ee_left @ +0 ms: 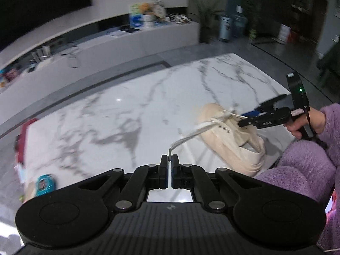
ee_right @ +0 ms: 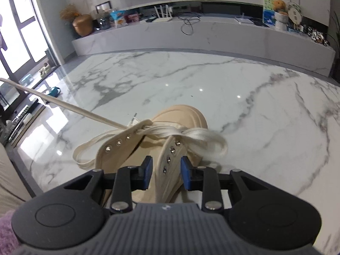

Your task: Lace up shoes with both hands

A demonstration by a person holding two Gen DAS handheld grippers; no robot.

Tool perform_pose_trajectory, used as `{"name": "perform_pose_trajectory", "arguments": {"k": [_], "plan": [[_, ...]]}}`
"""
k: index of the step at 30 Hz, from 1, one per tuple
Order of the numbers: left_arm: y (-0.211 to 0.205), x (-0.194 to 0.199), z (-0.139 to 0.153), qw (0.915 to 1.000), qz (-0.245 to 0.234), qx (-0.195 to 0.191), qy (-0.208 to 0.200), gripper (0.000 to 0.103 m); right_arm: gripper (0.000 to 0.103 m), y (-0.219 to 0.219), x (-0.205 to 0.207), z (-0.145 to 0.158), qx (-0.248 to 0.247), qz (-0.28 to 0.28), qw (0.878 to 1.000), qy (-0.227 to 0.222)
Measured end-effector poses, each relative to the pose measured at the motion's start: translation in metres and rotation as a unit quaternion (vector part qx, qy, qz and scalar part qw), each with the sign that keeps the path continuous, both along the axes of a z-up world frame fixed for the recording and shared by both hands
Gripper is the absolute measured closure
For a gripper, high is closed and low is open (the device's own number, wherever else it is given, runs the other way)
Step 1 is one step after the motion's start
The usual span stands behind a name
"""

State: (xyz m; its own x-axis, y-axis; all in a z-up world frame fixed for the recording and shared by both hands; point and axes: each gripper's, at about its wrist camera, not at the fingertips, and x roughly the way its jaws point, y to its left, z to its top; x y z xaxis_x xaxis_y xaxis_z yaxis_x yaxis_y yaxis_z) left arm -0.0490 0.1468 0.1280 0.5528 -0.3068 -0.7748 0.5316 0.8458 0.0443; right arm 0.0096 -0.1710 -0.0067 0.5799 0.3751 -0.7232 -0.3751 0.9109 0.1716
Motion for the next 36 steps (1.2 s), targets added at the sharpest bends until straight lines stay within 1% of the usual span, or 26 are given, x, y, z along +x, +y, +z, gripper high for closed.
{"name": "perform_pose_trajectory", "arguments": {"k": [2, 4, 7, 12, 16, 19, 21, 22, 24, 27, 30, 32, 36], "plan": [[0.012, -0.005, 0.010, 0.9997, 0.023, 0.005, -0.009, 0.103, 0.072, 0.000, 0.002, -0.001, 0.002, -0.007, 1.000, 0.002], [0.023, -0.010, 0.021, 0.9989, 0.042, 0.005, -0.020, 0.103, 0.076, -0.002, 0.003, -0.002, 0.006, -0.012, 1.000, 0.002], [0.036, -0.016, 0.037, 0.9971, 0.065, 0.001, -0.040, 0.103, 0.076, -0.005, 0.003, -0.002, 0.013, -0.018, 1.000, 0.003], [0.054, -0.023, 0.053, 0.9919, 0.106, 0.005, -0.069, 0.103, 0.076, -0.008, 0.002, -0.001, 0.016, -0.021, 1.000, -0.003], [0.063, -0.021, 0.053, 0.9901, 0.122, 0.007, -0.068, 0.103, 0.076, -0.008, 0.001, 0.001, 0.012, -0.021, 1.000, -0.009], [0.065, -0.014, 0.042, 0.9902, 0.126, 0.017, -0.057, 0.103, 0.076, -0.006, 0.001, 0.001, 0.008, -0.019, 1.000, -0.010], [0.062, -0.004, 0.022, 0.9915, 0.117, 0.046, -0.033, 0.103, 0.076, -0.005, 0.001, 0.001, 0.005, -0.018, 1.000, -0.011], [0.059, 0.003, 0.007, 0.9917, 0.108, 0.067, -0.015, 0.103, 0.076, -0.005, 0.001, 0.000, 0.004, -0.018, 1.000, -0.011], [0.054, 0.016, -0.027, 0.9917, 0.088, 0.091, 0.024, 0.103, 0.076, -0.004, 0.001, 0.000, 0.001, -0.017, 1.000, -0.013], [0.050, 0.035, -0.079, 0.9902, 0.072, 0.093, 0.076, 0.103, 0.076, -0.002, -0.001, 0.001, -0.001, -0.015, 1.000, -0.017], [0.046, 0.053, -0.124, 0.9873, 0.067, 0.090, 0.113, 0.103, 0.076, -0.003, -0.001, 0.002, -0.005, -0.017, 1.000, -0.019], [0.043, 0.061, -0.145, 0.9867, 0.065, 0.087, 0.121, 0.103, 0.076, -0.002, -0.002, 0.002, -0.010, -0.018, 1.000, -0.021], [0.032, 0.075, -0.170, 0.9892, 0.060, 0.066, 0.116, 0.103, 0.076, 0.001, -0.002, 0.001, -0.018, -0.013, 0.999, -0.022]]}}
